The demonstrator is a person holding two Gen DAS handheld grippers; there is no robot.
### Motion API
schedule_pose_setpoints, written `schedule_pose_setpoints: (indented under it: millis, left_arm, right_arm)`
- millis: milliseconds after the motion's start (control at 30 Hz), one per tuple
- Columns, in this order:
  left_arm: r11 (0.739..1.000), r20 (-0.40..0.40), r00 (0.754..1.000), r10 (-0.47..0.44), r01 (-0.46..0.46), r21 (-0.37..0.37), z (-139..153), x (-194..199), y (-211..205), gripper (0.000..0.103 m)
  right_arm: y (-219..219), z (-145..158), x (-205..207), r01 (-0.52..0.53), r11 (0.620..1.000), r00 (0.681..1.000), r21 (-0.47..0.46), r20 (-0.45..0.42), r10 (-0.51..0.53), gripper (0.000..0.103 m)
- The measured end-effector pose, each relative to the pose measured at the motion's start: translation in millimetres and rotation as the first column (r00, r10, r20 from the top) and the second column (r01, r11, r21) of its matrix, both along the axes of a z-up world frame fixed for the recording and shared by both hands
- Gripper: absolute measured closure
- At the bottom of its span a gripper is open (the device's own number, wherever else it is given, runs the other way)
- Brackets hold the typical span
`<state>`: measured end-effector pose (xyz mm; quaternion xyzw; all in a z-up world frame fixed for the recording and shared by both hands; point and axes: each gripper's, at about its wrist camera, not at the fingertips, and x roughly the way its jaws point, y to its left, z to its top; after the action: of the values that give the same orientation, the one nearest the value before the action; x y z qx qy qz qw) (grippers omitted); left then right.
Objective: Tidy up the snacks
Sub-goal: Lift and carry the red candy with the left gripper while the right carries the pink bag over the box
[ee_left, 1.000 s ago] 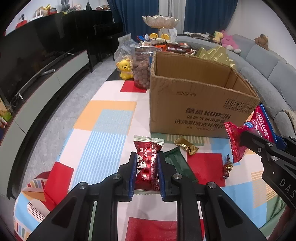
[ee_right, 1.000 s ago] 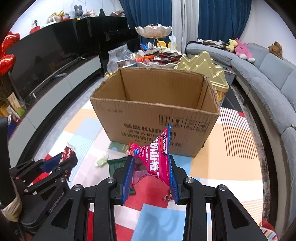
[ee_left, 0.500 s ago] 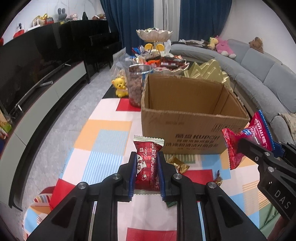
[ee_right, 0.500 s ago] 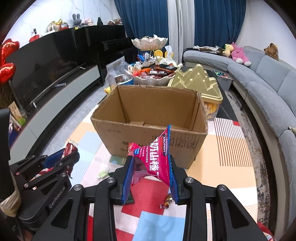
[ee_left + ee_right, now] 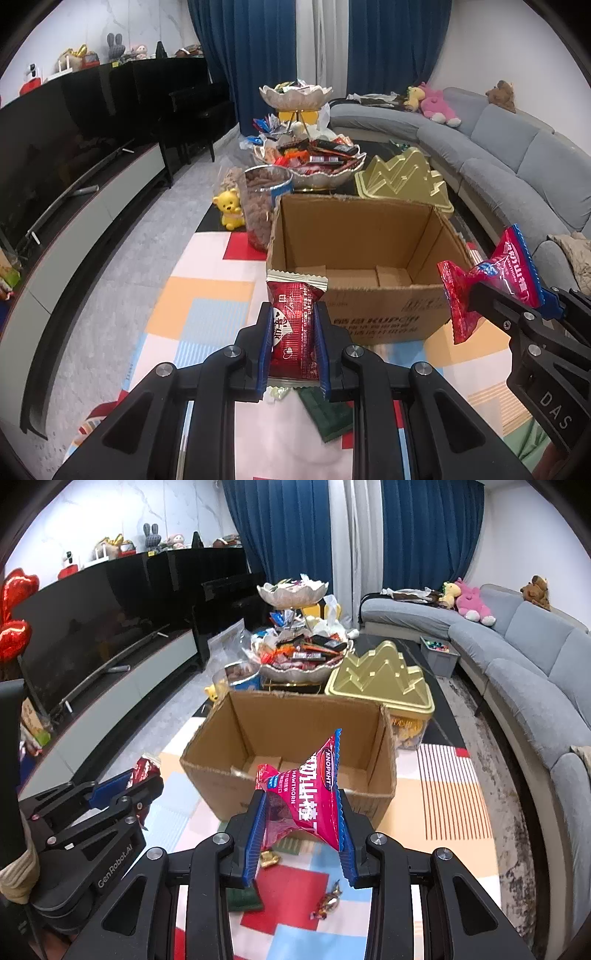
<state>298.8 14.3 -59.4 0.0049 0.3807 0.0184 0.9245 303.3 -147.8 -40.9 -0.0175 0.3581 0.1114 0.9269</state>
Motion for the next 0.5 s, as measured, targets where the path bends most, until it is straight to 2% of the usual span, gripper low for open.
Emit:
schedule_pose_setpoints:
  millis: [500]
  left_arm:
    - [1.000, 0.019, 0.999, -0.029, 0.028, 0.001, 19, 32, -3, 0.081]
  right_arm:
    - [-4, 19, 24, 0.017, 1.000, 0.999, 0.010, 0.032, -0.017, 0.067]
